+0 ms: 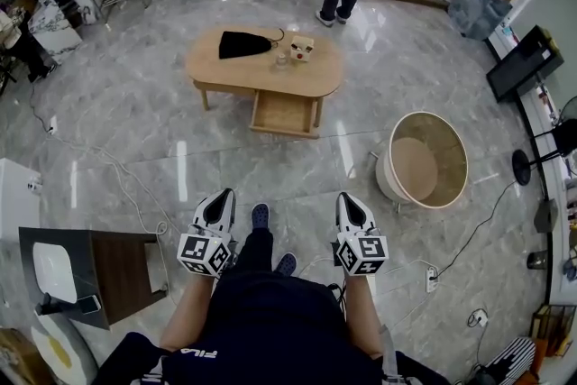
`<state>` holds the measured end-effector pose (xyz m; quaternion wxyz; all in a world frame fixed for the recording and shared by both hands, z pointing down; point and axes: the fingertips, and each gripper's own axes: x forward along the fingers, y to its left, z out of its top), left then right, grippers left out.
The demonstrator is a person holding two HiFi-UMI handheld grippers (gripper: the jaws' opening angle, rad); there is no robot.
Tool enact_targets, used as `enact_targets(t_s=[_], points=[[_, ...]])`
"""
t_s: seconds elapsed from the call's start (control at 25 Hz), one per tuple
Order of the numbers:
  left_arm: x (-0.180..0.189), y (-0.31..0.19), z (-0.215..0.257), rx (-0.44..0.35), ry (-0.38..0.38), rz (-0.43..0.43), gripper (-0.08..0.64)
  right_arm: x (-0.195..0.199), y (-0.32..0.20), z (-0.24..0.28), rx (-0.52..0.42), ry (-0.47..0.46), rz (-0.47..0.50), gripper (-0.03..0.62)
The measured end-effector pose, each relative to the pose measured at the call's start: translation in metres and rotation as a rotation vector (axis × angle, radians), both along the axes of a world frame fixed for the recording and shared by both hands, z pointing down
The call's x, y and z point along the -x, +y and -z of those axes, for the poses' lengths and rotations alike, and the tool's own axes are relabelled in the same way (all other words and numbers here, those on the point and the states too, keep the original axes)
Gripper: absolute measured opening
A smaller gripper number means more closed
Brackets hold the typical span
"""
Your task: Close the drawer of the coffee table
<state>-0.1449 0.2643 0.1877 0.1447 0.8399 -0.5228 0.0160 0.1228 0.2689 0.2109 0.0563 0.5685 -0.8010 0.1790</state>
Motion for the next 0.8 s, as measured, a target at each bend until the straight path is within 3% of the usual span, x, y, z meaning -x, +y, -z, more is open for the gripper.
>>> enact_targets(t_s=[0.8], points=[[0.008,-0.169,-0.006,0.0,0.03,-0.046,0.025,0.008,-0.152,-0.004,0.015,0.012,-0.046,0.026]])
